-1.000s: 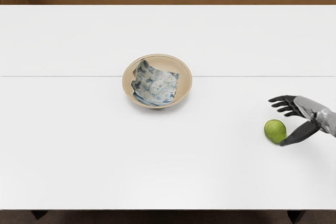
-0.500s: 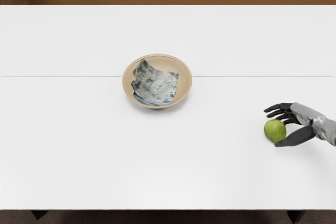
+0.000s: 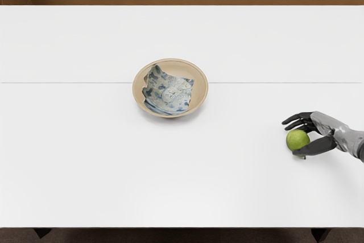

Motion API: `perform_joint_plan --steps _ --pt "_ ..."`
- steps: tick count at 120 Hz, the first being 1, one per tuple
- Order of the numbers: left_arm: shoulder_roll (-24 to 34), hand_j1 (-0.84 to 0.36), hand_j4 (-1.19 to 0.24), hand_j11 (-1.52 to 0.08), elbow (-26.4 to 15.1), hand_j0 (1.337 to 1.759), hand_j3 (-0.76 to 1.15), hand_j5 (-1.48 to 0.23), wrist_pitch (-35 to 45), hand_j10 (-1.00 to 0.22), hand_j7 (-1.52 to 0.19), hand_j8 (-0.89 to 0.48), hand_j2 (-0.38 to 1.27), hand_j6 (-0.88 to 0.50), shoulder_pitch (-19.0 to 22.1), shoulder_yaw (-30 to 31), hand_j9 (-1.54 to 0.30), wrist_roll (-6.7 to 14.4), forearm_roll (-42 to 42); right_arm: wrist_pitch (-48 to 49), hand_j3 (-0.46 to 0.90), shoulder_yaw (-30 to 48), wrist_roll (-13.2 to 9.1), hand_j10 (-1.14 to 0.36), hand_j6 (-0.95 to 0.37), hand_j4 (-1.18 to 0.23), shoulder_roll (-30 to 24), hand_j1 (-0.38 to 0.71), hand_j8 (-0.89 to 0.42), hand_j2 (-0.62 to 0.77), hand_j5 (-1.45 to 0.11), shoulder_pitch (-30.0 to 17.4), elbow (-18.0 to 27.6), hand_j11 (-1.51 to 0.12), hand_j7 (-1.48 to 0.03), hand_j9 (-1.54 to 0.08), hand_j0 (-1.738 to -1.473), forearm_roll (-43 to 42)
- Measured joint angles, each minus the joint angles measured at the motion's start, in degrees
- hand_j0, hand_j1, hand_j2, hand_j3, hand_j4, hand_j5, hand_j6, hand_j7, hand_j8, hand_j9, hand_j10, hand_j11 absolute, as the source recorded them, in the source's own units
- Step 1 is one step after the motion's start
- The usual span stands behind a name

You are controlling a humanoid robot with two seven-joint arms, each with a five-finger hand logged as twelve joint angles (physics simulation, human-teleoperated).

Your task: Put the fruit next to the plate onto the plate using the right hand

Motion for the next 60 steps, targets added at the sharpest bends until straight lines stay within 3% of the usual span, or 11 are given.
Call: perform_joint_plan --steps 30,60 --pt "0.0 0.35 0.00 0.00 0.0 1.658 0.00 0.00 0.0 0.00 0.00 0.00 0.00 0.00 0.0 0.0 0.00 0.0 0.0 2.6 0.00 1.8 -0.2 -0.47 -0.55 -0.57 -0.4 0.24 -0.42 0.15 -0.73 0.1 0.1 -0.86 -0.73 -0.73 -1.657 0.3" --pt "0.0 0.35 0.00 0.00 0.0 1.658 0.00 0.00 0.0 0.00 0.00 0.00 0.00 0.00 0.0 0.0 0.00 0.0 0.0 6.2 0.00 4.6 -0.4 -0.50 -0.62 -0.63 -0.9 0.25 -0.43 0.23 -0.81 0.1 0.2 -0.85 -0.81 -0.81 -1.657 0.3"
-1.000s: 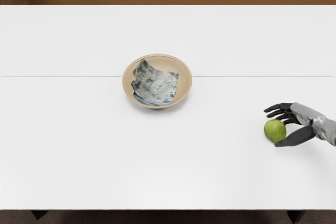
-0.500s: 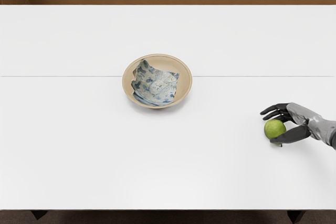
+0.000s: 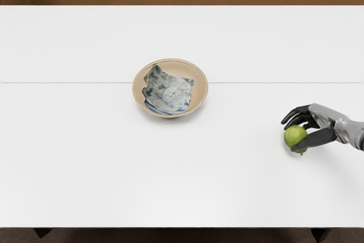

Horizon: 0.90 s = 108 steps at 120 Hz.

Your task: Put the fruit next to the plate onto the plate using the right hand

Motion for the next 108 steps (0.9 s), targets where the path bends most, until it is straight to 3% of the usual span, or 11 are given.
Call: perform_joint_plan --steps 45,70,108 --pt "0.0 0.35 0.00 0.00 0.0 1.658 0.00 0.00 0.0 0.00 0.00 0.00 0.00 0.00 0.0 0.0 0.00 0.0 0.0 3.0 0.00 2.9 -0.5 -0.55 -0.64 -0.65 2.3 0.25 -0.44 0.28 -0.83 1.0 0.4 -0.84 -0.83 -0.82 -1.657 0.1" --pt "0.0 0.35 0.00 0.00 0.0 1.658 0.00 0.00 0.0 0.00 0.00 0.00 0.00 0.00 0.0 0.0 0.00 0.0 0.0 3.6 0.00 4.5 -2.6 -0.55 -0.64 -0.64 6.7 0.25 -0.44 0.29 -0.83 2.5 0.4 -0.84 -0.83 -0.82 -1.657 0.3" --pt "0.0 0.35 0.00 0.00 0.0 1.658 0.00 0.00 0.0 0.00 0.00 0.00 0.00 0.00 0.0 0.0 0.00 0.0 0.0 3.7 0.00 4.8 -3.1 -0.56 -0.63 -0.63 12.6 0.25 -0.45 0.30 -0.82 5.4 0.1 -0.81 -0.82 -0.81 -1.658 0.3"
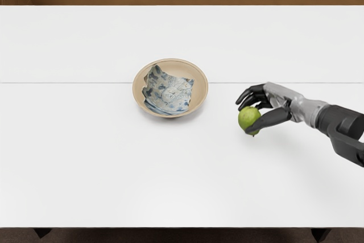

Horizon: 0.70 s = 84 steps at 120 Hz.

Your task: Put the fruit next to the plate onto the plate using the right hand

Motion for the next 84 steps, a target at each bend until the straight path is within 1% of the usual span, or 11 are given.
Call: perform_joint_plan --steps 7,19,28,55,65,78,84 --pt "0.0 0.35 0.00 0.00 0.0 1.658 0.00 0.00 0.0 0.00 0.00 0.00 0.00 0.00 0.0 0.0 0.00 0.0 0.0 0.0 0.00 0.0 -0.1 -0.56 -0.63 -0.63 1.2 0.25 -0.45 0.30 -0.82 0.6 -0.2 -0.81 -0.82 -0.81 -1.658 0.0" --pt "0.0 0.35 0.00 0.00 0.0 1.658 0.00 0.00 0.0 0.00 0.00 0.00 0.00 0.00 0.0 0.0 0.00 0.0 0.0 -0.1 0.00 0.6 -1.6 -0.56 -0.62 -0.62 3.9 0.27 -0.45 0.34 -0.82 1.3 -1.0 -0.80 -0.81 -0.80 -1.658 0.0" --pt "0.0 0.35 0.00 0.00 0.0 1.658 0.00 0.00 0.0 0.00 0.00 0.00 0.00 0.00 0.0 0.0 0.00 0.0 0.0 -0.2 0.00 0.9 -2.1 -0.56 -0.62 -0.62 5.3 0.27 -0.44 0.33 -0.81 1.6 -1.5 -0.80 -0.81 -0.80 -1.658 0.0" --pt "0.0 0.35 0.00 0.00 0.0 1.658 0.00 0.00 0.0 0.00 0.00 0.00 0.00 0.00 0.0 0.0 0.00 0.0 0.0 -0.3 0.00 2.7 -2.5 -0.55 -0.62 -0.62 9.0 0.28 -0.45 0.33 -0.80 2.3 -3.4 -0.80 -0.80 -0.80 -1.658 0.0" --pt "0.0 0.35 0.00 0.00 0.0 1.658 0.00 0.00 0.0 0.00 0.00 0.00 0.00 0.00 0.0 0.0 0.00 0.0 0.0 -0.3 0.00 3.1 -2.5 -0.56 -0.61 -0.62 11.1 0.27 -0.45 0.34 -0.79 2.9 -4.7 -0.79 -0.80 -0.79 -1.658 0.0" --pt "0.0 0.35 0.00 0.00 0.0 1.658 0.00 0.00 0.0 0.00 0.00 0.00 0.00 0.00 0.0 0.0 0.00 0.0 0.0 -0.4 0.00 3.6 -2.6 -0.56 -0.61 -0.61 14.0 0.26 -0.45 0.29 -0.79 3.6 -6.6 -0.79 -0.79 -0.78 -1.658 0.0" --pt "0.0 0.35 0.00 0.00 0.0 1.658 0.00 0.00 0.0 0.00 0.00 0.00 0.00 0.00 0.0 0.0 0.00 0.0 0.0 -0.5 0.00 4.0 -3.0 -0.55 -0.61 -0.61 15.4 0.26 -0.45 0.27 -0.78 3.9 -7.5 -0.79 -0.79 -0.78 -1.658 0.1"
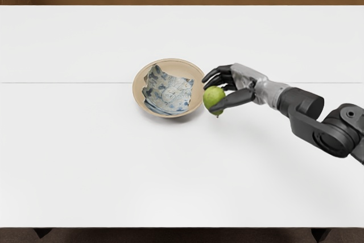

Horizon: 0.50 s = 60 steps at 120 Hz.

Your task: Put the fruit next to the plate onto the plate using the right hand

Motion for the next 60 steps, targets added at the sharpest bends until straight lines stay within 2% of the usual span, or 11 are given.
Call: perform_joint_plan --steps 28,48,60 --pt "0.0 0.35 0.00 0.00 0.0 1.658 0.00 0.00 0.0 0.00 0.00 0.00 0.00 0.00 0.0 0.0 0.00 0.0 0.0 -0.4 0.00 1.7 -0.8 -0.53 -0.60 -0.60 4.9 0.25 -0.42 0.22 -0.78 0.9 -3.5 -0.78 -0.78 -0.78 -1.657 0.3" --pt "0.0 0.35 0.00 0.00 0.0 1.658 0.00 0.00 0.0 0.00 0.00 0.00 0.00 0.00 0.0 0.0 0.00 0.0 0.0 -0.4 0.00 2.3 -0.9 -0.51 -0.60 -0.60 8.8 0.24 -0.44 0.21 -0.77 1.8 -7.3 -0.78 -0.78 -0.78 -1.657 0.4" --pt "0.0 0.35 0.00 0.00 0.0 1.658 0.00 0.00 0.0 0.00 0.00 0.00 0.00 0.00 0.0 0.0 0.00 0.0 0.0 -0.5 0.00 2.5 -1.9 -0.55 -0.61 -0.60 11.6 0.22 -0.49 0.23 -0.77 3.6 -10.1 -0.77 -0.77 -0.77 -1.657 0.3"
